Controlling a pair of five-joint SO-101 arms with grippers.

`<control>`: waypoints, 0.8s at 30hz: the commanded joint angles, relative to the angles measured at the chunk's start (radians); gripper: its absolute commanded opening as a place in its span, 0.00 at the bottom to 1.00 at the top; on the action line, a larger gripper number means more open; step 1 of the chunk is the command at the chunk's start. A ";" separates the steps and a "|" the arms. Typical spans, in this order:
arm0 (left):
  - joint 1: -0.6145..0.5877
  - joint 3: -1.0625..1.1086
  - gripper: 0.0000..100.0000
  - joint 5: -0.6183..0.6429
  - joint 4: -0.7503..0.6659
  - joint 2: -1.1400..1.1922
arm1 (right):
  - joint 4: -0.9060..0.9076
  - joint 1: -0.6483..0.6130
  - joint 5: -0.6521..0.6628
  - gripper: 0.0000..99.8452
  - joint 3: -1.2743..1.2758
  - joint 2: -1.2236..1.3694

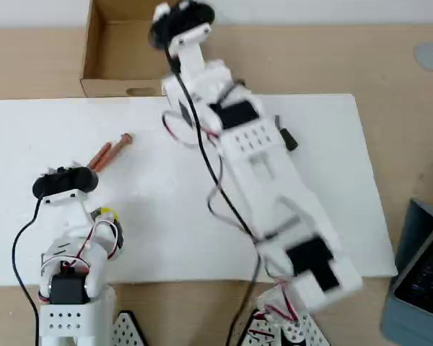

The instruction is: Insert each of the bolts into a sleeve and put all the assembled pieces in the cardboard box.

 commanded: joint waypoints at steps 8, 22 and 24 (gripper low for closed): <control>-0.008 -0.005 0.00 0.000 -0.006 -0.010 | -0.035 0.016 0.178 0.01 -0.684 0.516; -0.008 -0.005 0.00 0.000 -0.005 -0.010 | -0.011 -0.015 0.407 0.01 -1.176 0.955; -0.008 -0.005 0.00 0.000 -0.005 -0.010 | 0.005 -0.028 0.430 0.02 -1.201 0.980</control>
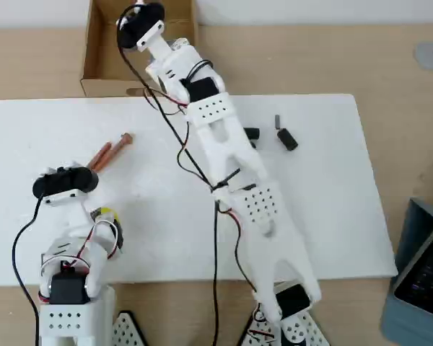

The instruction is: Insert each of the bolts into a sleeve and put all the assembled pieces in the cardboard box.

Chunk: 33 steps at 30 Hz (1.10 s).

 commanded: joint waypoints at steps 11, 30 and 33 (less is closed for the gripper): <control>-0.008 -0.005 0.00 0.000 -0.005 -0.010 | 0.029 -0.036 0.040 0.12 -0.127 0.041; -0.008 -0.005 0.00 0.000 -0.005 -0.010 | 0.370 -0.030 0.034 0.12 -0.433 0.042; -0.008 -0.005 0.00 0.000 -0.005 -0.010 | 0.453 -0.028 0.035 0.12 -0.515 0.042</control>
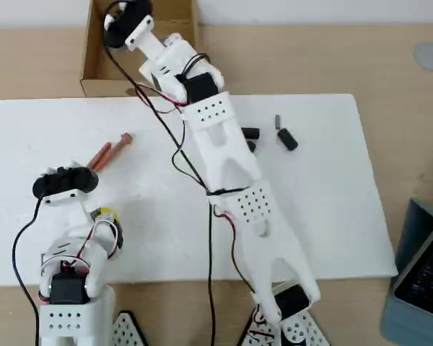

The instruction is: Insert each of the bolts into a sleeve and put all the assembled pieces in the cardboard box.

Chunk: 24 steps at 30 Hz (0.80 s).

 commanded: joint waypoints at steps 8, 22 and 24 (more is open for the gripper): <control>-0.008 -0.005 0.00 0.000 -0.005 -0.010 | 0.219 0.031 0.002 0.12 -0.127 -0.099; -0.008 -0.005 0.00 0.000 -0.005 -0.010 | 0.689 0.079 -0.092 0.12 -0.128 -0.318; -0.008 -0.005 0.00 0.000 -0.005 -0.010 | 0.740 0.093 -0.144 0.12 -0.124 -0.340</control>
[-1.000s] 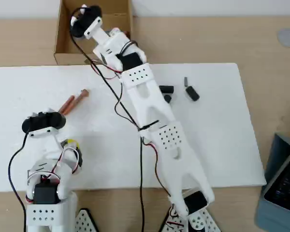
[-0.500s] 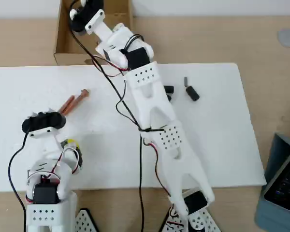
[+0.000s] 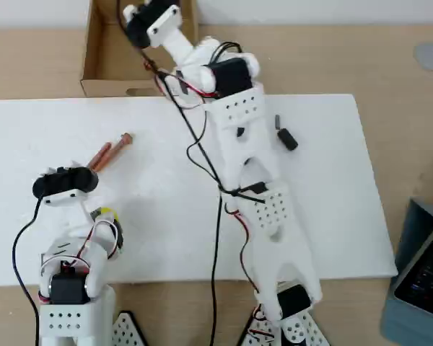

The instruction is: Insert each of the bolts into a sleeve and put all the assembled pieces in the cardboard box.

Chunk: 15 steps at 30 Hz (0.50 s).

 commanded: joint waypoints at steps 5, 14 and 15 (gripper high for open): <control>-0.008 -0.005 0.00 0.000 -0.005 -0.010 | 0.061 0.076 -0.161 0.12 -0.035 -0.165; -0.008 -0.005 0.00 -0.003 -0.005 -0.010 | 0.063 0.111 -0.276 0.12 0.403 -0.438; -0.008 -0.005 0.00 -0.003 -0.005 -0.010 | 0.063 0.119 -0.299 0.12 0.483 -0.479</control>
